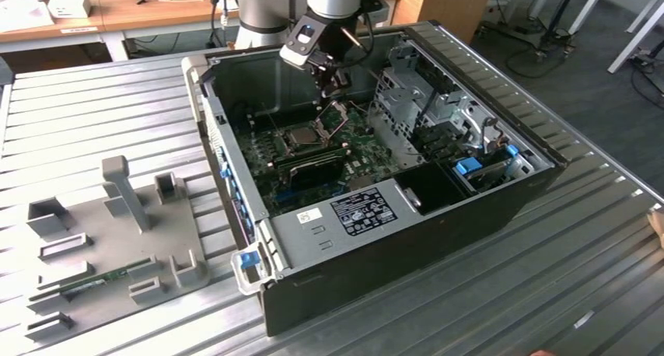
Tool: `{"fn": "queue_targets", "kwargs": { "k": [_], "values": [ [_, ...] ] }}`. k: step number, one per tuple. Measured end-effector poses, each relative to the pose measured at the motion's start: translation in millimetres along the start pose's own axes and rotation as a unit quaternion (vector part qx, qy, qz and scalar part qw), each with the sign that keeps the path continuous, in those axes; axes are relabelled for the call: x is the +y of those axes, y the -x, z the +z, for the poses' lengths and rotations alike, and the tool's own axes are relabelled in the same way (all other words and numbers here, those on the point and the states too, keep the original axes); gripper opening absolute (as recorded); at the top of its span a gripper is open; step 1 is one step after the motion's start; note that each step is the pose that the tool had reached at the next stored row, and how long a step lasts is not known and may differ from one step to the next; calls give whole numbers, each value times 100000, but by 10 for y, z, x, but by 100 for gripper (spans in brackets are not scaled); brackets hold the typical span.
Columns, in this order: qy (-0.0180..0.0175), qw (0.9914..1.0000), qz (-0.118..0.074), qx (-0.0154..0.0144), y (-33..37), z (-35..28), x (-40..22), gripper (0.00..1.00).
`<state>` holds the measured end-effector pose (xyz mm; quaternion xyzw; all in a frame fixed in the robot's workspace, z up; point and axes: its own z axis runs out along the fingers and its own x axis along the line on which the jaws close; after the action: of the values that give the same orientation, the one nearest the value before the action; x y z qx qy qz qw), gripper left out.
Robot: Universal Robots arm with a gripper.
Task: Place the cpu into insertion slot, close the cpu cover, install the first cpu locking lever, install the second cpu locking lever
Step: 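Close the cpu cover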
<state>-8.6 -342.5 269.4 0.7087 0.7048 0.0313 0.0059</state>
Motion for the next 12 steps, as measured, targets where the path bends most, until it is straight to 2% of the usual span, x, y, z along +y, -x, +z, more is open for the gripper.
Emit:
{"fn": "queue_targets", "kwargs": {
  "k": [5, 12],
  "values": [
    [0, 100000, -3, 3, 0, 3, 32, 10],
    [-6, 100000, 0, -4, -1, 16, 182, 10]
  ]
}}
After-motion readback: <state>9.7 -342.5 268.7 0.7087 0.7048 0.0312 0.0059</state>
